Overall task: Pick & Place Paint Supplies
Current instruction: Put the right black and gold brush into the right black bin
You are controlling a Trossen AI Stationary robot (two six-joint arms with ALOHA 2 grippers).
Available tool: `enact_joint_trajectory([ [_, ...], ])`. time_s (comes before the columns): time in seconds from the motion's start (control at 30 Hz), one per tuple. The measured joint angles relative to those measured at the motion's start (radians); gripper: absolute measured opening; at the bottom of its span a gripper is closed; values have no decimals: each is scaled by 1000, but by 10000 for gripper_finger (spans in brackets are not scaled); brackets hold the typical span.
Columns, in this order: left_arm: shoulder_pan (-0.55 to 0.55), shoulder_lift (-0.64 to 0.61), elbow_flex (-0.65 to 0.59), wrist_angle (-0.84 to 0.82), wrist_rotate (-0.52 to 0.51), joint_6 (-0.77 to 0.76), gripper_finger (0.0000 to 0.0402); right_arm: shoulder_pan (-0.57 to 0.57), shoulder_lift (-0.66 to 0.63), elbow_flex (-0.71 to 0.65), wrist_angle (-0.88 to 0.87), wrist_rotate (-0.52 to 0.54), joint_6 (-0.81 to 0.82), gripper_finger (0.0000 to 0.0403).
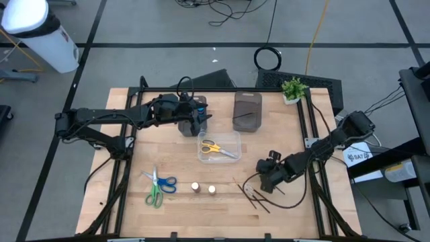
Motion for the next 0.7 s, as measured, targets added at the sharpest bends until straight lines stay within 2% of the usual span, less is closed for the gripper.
enact_joint_trajectory([
  [0.2,0,0,0,-8,0,0,244,-17,-1,-14,9,-24,-9,141],
  [0.47,0,0,0,-8,0,-5,244,-42,-44,-21,5,40,-110,99],
  [0.7,0,0,0,-8,0,-3,244,-40,-81,-19,3,35,-87,63],
])
